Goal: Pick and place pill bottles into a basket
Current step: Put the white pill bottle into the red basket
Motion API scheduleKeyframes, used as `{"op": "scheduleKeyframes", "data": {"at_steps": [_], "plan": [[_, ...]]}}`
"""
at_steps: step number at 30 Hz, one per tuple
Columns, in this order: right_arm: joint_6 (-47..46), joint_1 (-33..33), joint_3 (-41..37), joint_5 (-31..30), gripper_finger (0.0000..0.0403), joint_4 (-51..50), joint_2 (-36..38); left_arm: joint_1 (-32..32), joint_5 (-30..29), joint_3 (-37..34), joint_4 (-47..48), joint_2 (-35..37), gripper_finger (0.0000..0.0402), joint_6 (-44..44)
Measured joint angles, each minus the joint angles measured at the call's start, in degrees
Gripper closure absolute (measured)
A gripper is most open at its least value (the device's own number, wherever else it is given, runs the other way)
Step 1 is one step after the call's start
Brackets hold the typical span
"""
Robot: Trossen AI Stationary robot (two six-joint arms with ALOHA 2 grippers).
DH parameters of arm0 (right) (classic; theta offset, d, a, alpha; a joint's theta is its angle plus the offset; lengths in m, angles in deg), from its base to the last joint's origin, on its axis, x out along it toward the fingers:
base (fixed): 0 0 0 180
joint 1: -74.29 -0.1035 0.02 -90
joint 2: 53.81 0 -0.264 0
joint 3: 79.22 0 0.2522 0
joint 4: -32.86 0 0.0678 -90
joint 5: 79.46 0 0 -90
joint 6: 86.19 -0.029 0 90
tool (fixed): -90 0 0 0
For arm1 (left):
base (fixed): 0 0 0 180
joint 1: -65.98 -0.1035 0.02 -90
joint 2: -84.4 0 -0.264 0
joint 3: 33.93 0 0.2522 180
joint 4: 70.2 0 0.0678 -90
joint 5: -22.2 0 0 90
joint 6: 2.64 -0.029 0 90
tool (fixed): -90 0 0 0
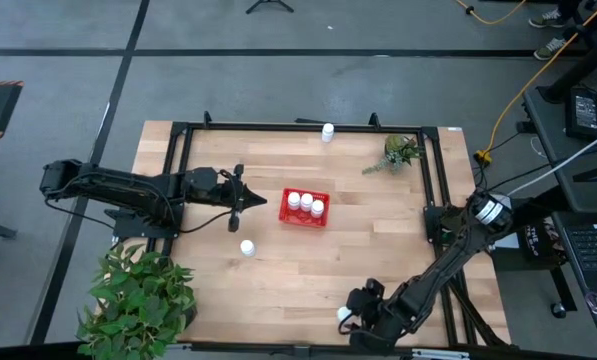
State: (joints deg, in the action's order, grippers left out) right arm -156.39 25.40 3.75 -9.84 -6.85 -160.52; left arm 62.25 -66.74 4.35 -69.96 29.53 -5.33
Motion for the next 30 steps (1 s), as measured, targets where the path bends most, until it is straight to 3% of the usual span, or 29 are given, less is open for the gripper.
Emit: {"op": "scheduleKeyframes", "data": {"at_steps": [17, 30], "plan": [[0.2, 0.4, 0.0, -2.6, 0.0099, 1.4, -0.1, 0.0, 0.0, 0.0, 0.0, 0.0, 0.04, 0.1], [3.4, 0.4, 0.0, -4.2, 0.0141, 2.5, -1.6, 0.0, 0.0, 0.0, 0.0, 0.0, 0.0394, 0.0]]}}
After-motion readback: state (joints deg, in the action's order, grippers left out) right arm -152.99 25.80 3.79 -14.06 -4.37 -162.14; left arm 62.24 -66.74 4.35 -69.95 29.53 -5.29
